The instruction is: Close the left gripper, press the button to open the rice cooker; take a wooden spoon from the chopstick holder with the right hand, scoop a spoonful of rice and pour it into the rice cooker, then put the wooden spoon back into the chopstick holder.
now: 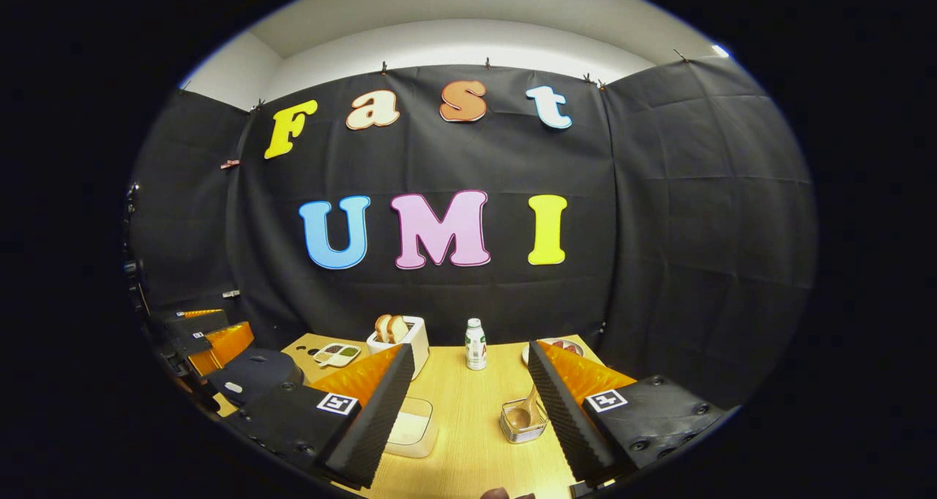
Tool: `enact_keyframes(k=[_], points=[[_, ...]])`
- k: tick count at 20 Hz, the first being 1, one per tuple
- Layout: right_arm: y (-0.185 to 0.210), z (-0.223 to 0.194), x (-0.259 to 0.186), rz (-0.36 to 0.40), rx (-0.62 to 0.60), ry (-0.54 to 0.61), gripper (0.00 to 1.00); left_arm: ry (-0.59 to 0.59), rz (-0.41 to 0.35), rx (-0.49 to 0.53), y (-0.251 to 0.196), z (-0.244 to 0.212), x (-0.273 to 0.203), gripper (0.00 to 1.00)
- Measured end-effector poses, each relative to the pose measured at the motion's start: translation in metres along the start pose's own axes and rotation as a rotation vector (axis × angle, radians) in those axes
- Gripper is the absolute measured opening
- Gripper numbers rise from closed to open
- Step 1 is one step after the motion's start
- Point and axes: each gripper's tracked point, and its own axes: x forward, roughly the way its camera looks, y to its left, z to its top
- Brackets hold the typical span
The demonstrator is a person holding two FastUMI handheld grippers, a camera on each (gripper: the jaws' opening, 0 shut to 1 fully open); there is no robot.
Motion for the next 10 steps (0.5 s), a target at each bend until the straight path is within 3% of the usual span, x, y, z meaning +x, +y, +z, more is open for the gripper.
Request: enact_keyframes(k=[9, 10], points=[[-0.0108, -0.008, -0.0027, -0.021, 0.012, 0.011, 1.0, 0.014, 0.0, -0.035, -0.0039, 0.0022, -0.0077, 0.94], [-0.0109, -0.0084, -0.002, -0.021, 0.013, 0.011, 0.97, 0.012, 0.0, -0.036, -0.0044, 0.0039, -0.0079, 0.94]])
